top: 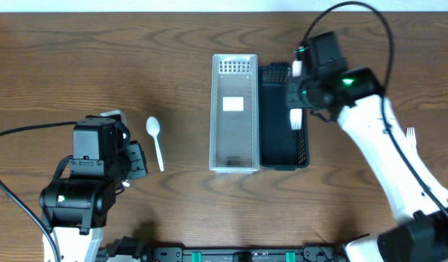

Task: Pack container
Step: 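Carry the fork into the black basket and release it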

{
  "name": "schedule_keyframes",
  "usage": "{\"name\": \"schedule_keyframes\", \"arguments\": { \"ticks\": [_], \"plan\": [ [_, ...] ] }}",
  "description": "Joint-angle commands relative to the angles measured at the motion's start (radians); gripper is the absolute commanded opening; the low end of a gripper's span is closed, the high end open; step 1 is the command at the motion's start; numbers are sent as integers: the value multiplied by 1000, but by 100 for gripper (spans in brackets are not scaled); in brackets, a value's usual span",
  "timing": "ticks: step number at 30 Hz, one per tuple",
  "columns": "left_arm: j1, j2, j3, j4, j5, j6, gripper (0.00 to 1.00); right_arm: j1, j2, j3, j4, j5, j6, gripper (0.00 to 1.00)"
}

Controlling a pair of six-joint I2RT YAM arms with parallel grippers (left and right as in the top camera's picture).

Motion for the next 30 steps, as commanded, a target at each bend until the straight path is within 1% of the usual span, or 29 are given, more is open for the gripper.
{"name": "schedule_keyframes", "arguments": {
  "ticks": [1, 5, 7, 8, 9, 10, 12, 13, 14, 20, 24, 27, 30],
  "plan": [
    [0, 0, 16, -2, -4, 5, 38, 29, 103, -33, -7, 37, 101, 1],
    [0, 0, 16, -3, -4, 5, 38, 42, 219, -36, -25, 29, 101, 1],
    [0, 0, 16, -3, -4, 5, 38, 42, 262, -35, -27, 24, 101, 5],
    [0, 0, 16, -3, -4, 5, 38, 42, 278, -35, -27, 20, 101, 10],
    [0, 0, 16, -3, -5, 5, 38, 42, 286, -35, -26, 17, 101, 18],
    [0, 0, 16, -3, -4, 5, 38, 42, 288, -35, -24, 14, 101, 24],
    [0, 0, 16, -3, -4, 5, 38, 42, 285, -34, -19, 12, 92, 30],
    [0, 0, 16, -2, -4, 5, 38, 42, 278, -29, -19, 6, 74, 36],
    [0, 0, 16, -3, -4, 5, 38, 42, 274, -23, -20, 0, 53, 39],
    [0, 0, 16, -3, -4, 5, 38, 30, 186, 52, -72, -15, -44, 48],
    [0, 0, 16, -3, -5, 5, 38, -20, 84, 150, -99, -10, -145, 57],
    [0, 0, 16, -3, -5, 5, 38, -93, 26, 225, -100, -8, -203, 59],
    [0, 0, 16, -2, -5, 5, 38, -194, 17, 290, -131, -13, -284, 58]
  ]
}}
